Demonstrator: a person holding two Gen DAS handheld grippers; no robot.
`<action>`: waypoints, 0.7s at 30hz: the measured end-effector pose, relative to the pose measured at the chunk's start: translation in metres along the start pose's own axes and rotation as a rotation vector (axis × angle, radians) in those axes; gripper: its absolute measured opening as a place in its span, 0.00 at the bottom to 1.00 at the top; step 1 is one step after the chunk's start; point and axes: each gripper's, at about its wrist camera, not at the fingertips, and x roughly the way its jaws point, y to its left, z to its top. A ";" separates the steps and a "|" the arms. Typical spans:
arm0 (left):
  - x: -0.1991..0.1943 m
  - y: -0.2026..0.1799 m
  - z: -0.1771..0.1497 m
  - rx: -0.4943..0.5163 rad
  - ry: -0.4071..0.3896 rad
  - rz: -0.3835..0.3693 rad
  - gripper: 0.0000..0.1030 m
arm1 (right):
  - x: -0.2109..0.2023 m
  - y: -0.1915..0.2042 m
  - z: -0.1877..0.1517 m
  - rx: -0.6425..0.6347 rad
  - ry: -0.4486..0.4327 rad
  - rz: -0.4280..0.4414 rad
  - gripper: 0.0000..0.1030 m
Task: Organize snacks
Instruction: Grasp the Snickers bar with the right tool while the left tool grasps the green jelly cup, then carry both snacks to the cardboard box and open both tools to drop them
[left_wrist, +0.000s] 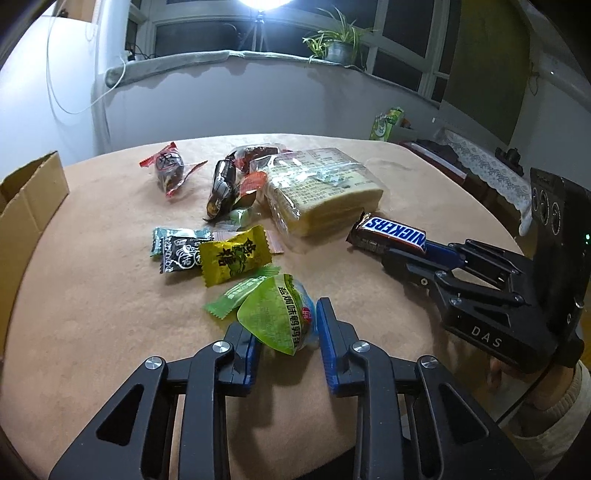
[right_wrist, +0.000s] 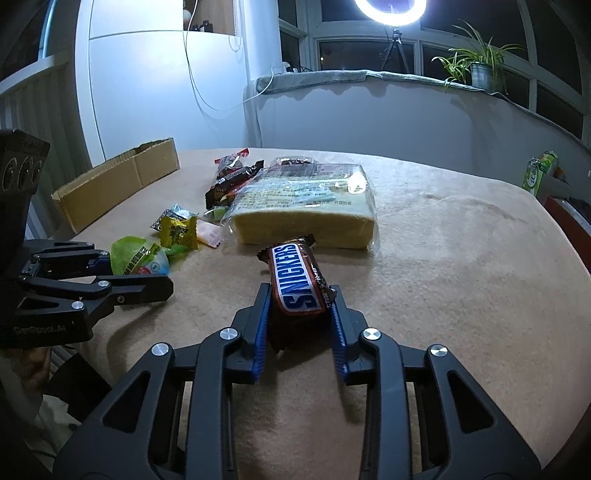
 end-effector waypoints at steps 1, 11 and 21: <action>-0.001 0.000 0.000 -0.001 -0.003 0.000 0.25 | -0.001 -0.001 0.000 0.006 -0.005 -0.001 0.29; -0.023 0.010 0.003 -0.028 -0.054 0.014 0.25 | -0.014 0.000 0.007 0.033 -0.035 -0.015 0.29; -0.052 0.036 0.007 -0.082 -0.107 0.058 0.25 | -0.028 0.012 0.027 0.032 -0.076 -0.034 0.29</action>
